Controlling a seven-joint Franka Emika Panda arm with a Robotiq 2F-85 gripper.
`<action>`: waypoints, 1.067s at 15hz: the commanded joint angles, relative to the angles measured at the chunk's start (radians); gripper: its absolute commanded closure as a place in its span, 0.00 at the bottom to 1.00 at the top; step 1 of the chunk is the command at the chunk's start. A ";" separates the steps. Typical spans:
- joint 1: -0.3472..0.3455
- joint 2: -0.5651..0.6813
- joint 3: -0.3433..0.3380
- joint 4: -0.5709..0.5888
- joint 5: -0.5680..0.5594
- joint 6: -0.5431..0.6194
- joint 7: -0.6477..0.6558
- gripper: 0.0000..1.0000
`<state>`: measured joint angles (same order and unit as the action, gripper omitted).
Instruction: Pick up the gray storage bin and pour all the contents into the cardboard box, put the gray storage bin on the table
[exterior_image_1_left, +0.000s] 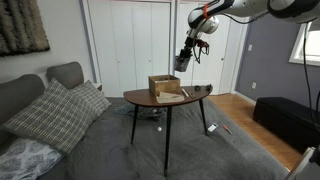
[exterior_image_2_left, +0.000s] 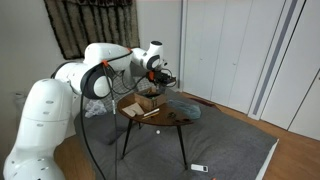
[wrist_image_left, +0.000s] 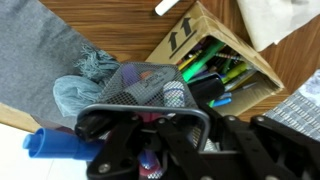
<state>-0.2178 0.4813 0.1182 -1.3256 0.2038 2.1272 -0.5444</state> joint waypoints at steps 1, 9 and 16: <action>-0.020 -0.050 0.042 -0.007 0.135 -0.072 -0.087 0.98; -0.022 0.032 0.079 0.084 0.419 -0.196 -0.193 0.98; -0.015 0.165 0.074 0.201 0.601 -0.352 -0.210 0.98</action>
<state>-0.2212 0.5703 0.1791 -1.2272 0.7312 1.8505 -0.7456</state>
